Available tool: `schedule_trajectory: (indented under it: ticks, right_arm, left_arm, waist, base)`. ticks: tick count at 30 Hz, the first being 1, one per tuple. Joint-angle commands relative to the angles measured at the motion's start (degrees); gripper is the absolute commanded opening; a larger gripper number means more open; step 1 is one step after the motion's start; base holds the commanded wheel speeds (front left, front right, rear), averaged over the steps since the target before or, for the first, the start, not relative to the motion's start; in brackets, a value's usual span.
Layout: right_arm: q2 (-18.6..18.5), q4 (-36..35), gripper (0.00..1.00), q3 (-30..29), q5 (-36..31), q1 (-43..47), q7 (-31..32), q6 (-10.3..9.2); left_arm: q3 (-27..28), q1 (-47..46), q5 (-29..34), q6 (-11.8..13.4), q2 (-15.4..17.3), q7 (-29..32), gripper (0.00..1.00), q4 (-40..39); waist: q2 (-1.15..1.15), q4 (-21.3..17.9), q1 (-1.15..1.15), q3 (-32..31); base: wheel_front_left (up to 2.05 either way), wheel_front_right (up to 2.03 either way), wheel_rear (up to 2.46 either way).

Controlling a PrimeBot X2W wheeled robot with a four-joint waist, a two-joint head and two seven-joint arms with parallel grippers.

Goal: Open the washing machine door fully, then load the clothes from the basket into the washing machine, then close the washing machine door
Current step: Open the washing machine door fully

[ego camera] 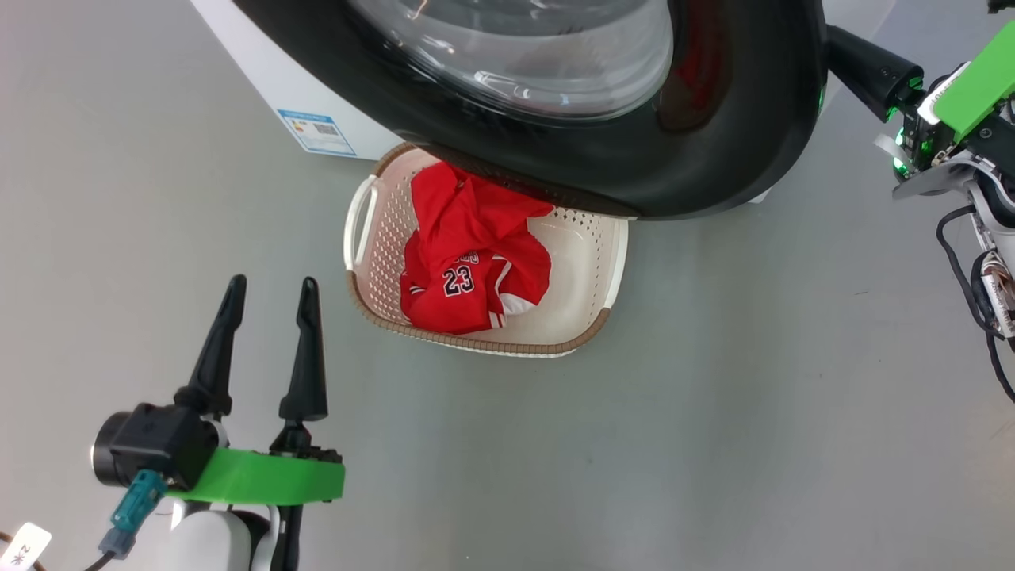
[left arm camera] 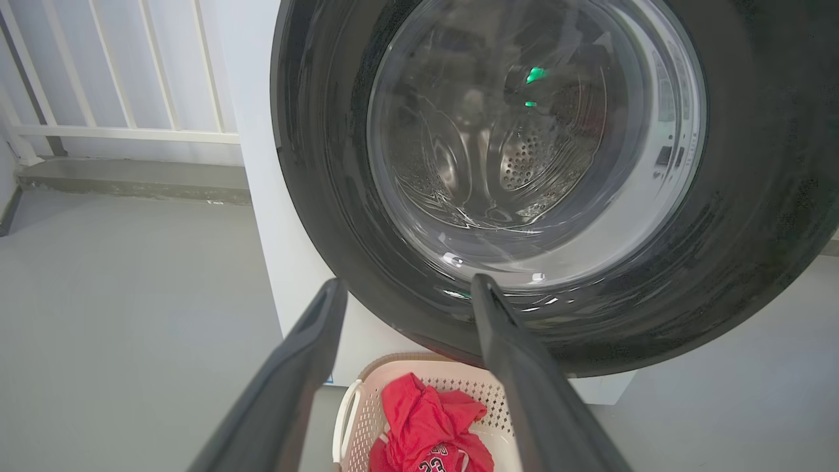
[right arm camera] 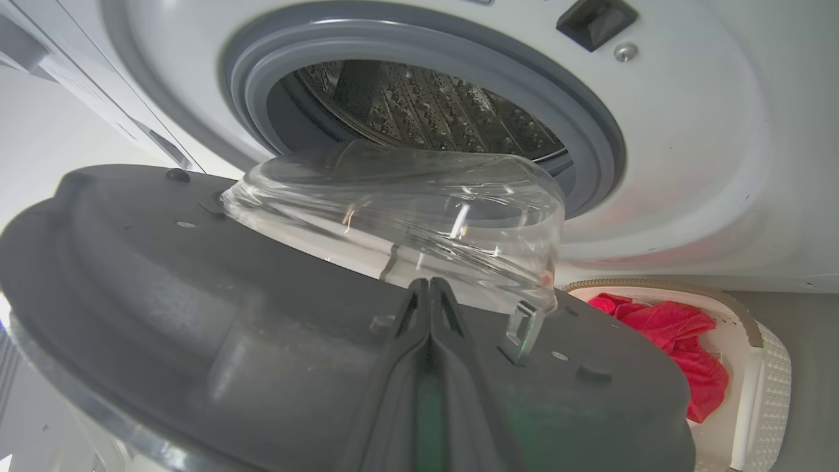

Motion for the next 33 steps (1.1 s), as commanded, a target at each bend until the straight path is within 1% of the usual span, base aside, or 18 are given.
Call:
schedule_trajectory:
  ticks: [1, 11, 20, 33]
  right_arm:
    - [1.26, -1.87, 0.00, 0.72, -0.39, 0.21, 0.74, 0.10]
    - [3.16, -4.22, 0.00, 0.46, 1.31, 5.66, 4.76, 0.10]
    - [4.53, -8.12, 0.00, 0.71, 1.46, 11.17, 7.65, 0.10]
    - [6.14, -13.02, 0.00, 0.60, 0.76, 19.19, 9.22, 0.10]
  left_arm:
    - [1.95, -0.72, -0.43, 0.32, 1.07, -0.31, 1.00, -1.44]
    - [2.76, 0.45, 0.39, -0.36, 1.07, -0.31, 1.00, -0.53]
    - [3.19, 1.44, 0.58, -0.76, 1.07, -0.31, 1.00, 0.23]
    - [3.86, 3.66, 0.88, -1.42, 1.07, -0.31, 1.00, 1.29]
  waist:
    - [0.00, -0.12, 0.00, -0.31]
    - [0.00, -0.92, 0.00, -3.13]
    - [0.00, -0.48, 0.00, -5.49]
    - [0.00, 2.39, 0.00, -9.49]
  base:
    - [0.00, 0.00, 0.00]
    - [0.00, 0.00, 0.00]
    - [0.00, 0.00, 0.00]
    - [0.00, 0.00, 0.00]
